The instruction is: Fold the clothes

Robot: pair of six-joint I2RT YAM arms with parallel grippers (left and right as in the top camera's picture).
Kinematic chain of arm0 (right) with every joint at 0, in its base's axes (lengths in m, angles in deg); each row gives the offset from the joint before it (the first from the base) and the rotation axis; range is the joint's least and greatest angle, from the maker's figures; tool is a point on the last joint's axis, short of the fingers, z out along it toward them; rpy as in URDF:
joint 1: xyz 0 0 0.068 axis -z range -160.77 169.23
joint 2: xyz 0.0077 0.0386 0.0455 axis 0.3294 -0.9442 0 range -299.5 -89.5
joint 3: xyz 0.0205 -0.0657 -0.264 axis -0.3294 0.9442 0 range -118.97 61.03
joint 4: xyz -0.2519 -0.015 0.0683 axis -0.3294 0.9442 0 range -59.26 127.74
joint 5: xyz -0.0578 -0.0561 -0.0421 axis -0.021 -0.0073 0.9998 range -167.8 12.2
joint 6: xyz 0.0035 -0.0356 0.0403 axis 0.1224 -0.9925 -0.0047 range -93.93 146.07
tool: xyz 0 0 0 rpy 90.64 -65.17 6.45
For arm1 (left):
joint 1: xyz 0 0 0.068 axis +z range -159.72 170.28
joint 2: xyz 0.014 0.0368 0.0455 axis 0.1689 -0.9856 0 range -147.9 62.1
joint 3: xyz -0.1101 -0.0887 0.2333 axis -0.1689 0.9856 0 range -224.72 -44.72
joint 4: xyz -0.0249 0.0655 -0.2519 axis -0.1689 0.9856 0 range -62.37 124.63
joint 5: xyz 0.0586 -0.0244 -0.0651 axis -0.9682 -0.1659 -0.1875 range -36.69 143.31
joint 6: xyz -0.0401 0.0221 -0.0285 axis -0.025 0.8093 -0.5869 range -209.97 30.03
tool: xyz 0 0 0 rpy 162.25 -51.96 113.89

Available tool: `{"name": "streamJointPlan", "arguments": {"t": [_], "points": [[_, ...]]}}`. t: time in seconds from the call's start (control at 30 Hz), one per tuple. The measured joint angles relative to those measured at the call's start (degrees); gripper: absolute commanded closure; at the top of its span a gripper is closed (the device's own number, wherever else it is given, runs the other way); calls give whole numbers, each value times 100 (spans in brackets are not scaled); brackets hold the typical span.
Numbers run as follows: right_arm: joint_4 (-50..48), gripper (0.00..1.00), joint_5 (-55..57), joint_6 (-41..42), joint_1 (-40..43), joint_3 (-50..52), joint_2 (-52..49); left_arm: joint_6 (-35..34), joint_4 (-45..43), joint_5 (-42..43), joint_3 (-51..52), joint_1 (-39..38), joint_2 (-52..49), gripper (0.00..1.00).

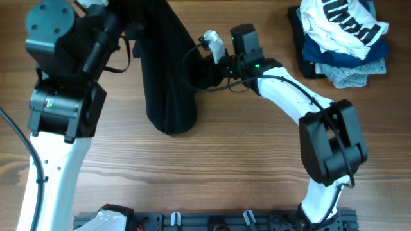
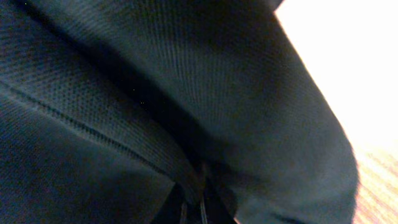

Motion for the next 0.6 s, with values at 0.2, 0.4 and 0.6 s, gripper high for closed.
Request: {"name": "streamJointPlan", "arguments": {"t": [0.2, 0.4, 0.6], "points": [[946, 96, 627, 7, 446, 2, 994, 7, 588, 0, 0, 619, 0, 96], [1952, 96, 1700, -33, 929, -57, 2275, 142, 1014, -4, 0, 1300, 0, 96], [3152, 96, 2597, -52, 1154, -601, 3012, 605, 1508, 4, -2, 1464, 0, 96]]}}
